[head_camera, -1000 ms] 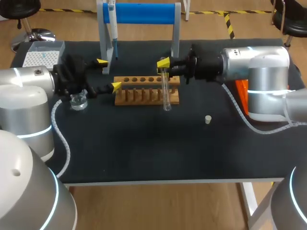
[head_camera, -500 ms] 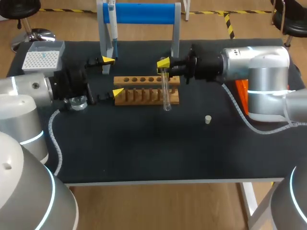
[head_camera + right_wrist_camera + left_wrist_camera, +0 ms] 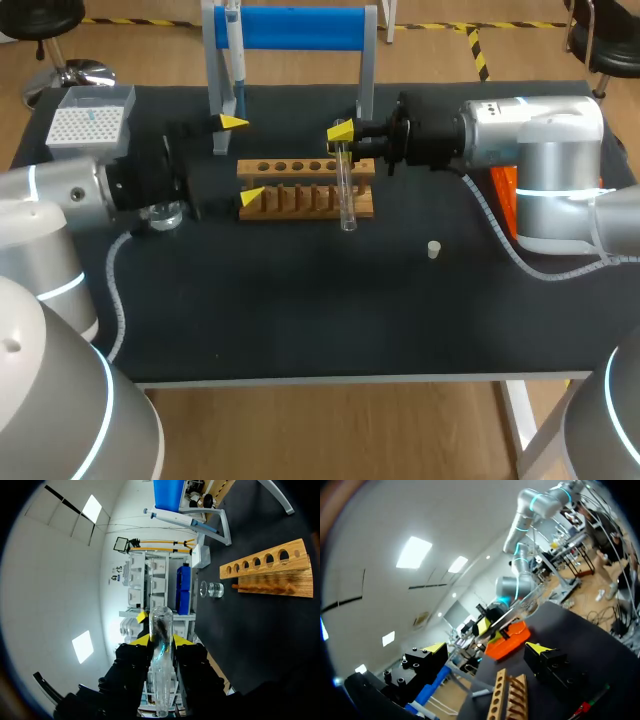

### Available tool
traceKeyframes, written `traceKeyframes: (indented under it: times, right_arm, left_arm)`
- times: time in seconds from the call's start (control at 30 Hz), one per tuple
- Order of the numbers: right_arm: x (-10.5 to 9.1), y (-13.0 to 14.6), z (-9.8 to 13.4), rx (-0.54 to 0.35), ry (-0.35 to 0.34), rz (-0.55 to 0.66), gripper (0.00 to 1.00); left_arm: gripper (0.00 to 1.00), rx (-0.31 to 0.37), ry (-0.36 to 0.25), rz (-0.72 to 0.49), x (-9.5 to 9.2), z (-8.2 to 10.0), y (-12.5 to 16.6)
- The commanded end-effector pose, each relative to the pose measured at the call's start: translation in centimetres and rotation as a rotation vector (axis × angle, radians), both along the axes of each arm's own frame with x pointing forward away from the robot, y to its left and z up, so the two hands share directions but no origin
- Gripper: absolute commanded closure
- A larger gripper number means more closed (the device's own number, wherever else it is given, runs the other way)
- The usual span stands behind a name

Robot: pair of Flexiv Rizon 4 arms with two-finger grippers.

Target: Invert the test tube, pick up the pipette, mount the tip to pipette, aspirate from beaker and dispense into the tube, eject the tip, return the pipette, and cap with the stopper.

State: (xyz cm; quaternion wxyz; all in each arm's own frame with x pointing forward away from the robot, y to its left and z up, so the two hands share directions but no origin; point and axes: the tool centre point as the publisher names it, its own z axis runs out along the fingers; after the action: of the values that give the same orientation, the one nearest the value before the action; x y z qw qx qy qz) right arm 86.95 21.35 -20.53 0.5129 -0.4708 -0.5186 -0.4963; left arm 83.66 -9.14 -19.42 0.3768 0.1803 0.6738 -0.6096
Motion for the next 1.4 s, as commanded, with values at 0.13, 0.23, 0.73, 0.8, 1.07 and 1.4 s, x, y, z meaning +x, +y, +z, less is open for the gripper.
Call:
traceKeyframes:
  times: [0.13,0.23,0.73,0.8,1.07,1.4]
  right_arm:
    - [0.0,0.0,0.1,-0.002,0.0,-0.002,1.0]
    - [0.0,0.0,0.1,-0.002,0.0,-0.002,1.0]
    - [0.0,0.0,0.1,-0.002,0.0,-0.002,1.0]
    - [0.0,0.0,0.1,-0.002,0.0,-0.002,1.0]
    - [0.0,0.0,0.1,-0.002,0.0,-0.002,1.0]
    - [0.0,0.0,0.1,-0.002,0.0,-0.002,1.0]
  left_arm:
    - [0.0,0.184,-0.374,0.095,-1.6,0.4,-0.7]
    - [0.0,0.184,-0.374,0.095,-1.6,0.4,-0.7]
    - [0.0,0.224,-0.493,0.035,-1.9,0.7,-2.6]
    - [0.0,0.24,-0.571,0.012,-2.6,1.0,-3.7]
    - [0.0,0.266,-0.666,-0.032,-3.9,0.9,-6.1]
    - [0.0,0.204,-0.698,-0.135,-4.6,0.2,-9.1]
